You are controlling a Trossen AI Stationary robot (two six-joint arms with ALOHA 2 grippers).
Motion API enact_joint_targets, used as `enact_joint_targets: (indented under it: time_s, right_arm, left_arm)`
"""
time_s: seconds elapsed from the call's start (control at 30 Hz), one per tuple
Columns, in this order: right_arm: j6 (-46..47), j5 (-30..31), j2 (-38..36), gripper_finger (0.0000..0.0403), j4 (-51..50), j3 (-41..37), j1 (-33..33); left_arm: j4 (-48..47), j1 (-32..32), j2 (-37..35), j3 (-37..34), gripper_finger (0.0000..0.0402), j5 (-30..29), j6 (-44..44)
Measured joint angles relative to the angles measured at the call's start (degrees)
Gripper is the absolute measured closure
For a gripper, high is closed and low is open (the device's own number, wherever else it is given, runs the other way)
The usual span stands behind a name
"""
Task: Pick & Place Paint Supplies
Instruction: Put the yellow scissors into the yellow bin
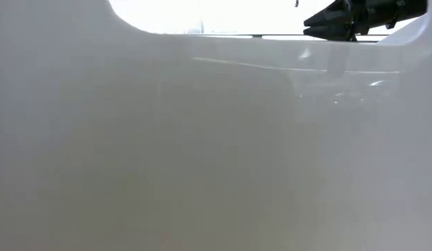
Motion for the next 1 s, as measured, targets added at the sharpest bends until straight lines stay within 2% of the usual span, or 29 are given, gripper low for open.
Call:
enact_joint_targets:
  time_s: [0.3,0.67,1.0]
  right_arm:
    - [0.00,0.00,0.00,0.0309,0.00,0.00,-0.01]
    - [0.00,-0.02,0.00,0.0309,-0.01,0.00,0.00]
    - [0.00,-0.02,0.00,0.0309,0.00,0.00,-0.01]
  left_arm:
    - [5.66,-1.31,4.75,0.47,0.0394,1.55,2.62]
    - [2.76,-2.16,9.48,6.46,0.0394,1.19,10.06]
    - [-2.58,-2.85,14.22,10.58,0.0394,1.28,11.43]
